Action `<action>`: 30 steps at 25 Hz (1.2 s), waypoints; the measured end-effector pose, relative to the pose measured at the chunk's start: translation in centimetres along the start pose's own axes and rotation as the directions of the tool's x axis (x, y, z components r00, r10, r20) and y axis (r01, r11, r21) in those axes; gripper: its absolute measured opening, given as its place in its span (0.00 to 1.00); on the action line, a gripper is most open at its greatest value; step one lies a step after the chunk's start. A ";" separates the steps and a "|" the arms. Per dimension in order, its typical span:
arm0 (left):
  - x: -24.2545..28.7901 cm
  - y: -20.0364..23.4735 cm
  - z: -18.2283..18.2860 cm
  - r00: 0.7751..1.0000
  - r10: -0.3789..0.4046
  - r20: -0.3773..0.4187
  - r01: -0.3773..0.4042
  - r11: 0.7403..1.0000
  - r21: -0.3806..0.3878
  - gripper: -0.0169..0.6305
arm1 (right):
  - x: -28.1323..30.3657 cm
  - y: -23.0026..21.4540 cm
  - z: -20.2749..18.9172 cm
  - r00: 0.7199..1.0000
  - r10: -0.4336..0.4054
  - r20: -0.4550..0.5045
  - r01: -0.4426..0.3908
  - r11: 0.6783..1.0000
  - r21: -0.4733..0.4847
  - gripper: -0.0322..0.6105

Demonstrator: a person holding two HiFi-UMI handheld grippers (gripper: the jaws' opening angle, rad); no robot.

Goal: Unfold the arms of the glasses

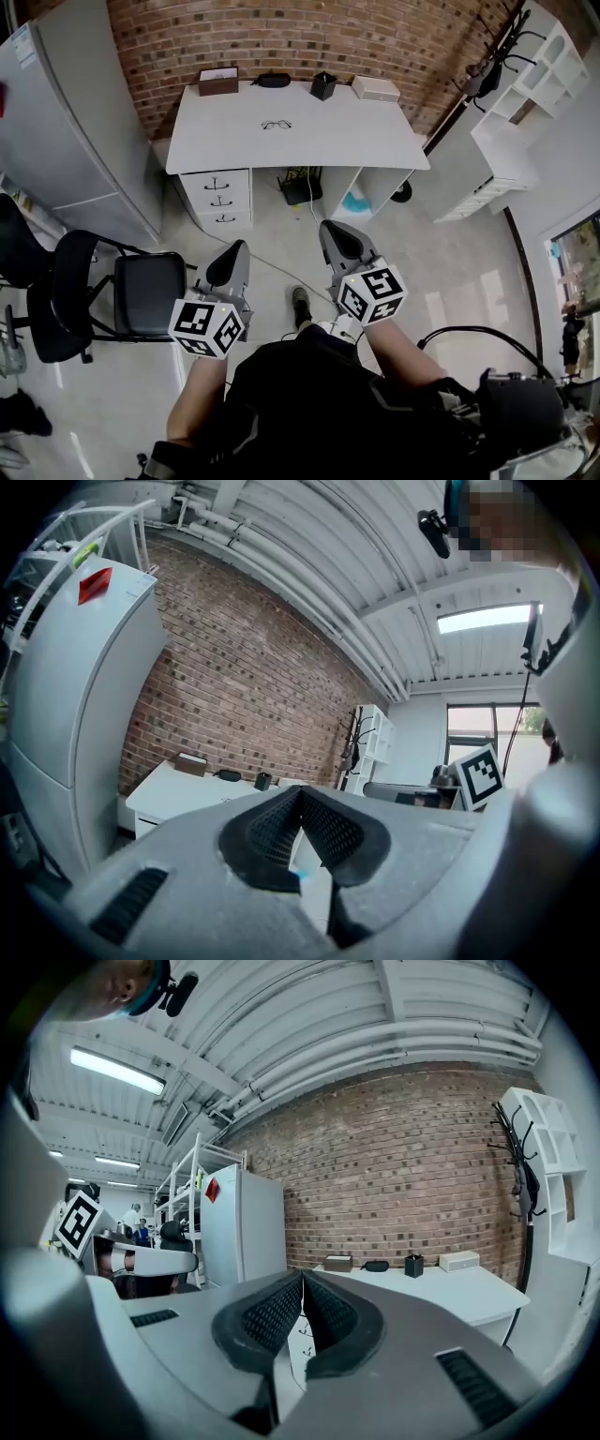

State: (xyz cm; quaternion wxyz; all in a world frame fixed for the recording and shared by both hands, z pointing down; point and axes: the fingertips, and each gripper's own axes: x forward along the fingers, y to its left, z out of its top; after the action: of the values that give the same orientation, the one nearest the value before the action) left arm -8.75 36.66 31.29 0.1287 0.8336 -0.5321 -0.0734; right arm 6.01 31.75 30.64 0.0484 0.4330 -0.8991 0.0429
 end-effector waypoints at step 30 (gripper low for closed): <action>24.2 3.3 -0.5 0.990 0.096 -0.103 -0.093 0.995 0.030 0.04 | 13.7 -20.5 1.0 0.997 0.077 0.023 -0.079 0.994 0.070 0.06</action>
State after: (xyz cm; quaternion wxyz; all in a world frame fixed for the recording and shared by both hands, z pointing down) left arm -1.26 13.46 33.08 0.1492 0.8117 -0.5644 -0.0171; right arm 13.56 8.30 32.08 0.0223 0.3994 -0.9136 0.0724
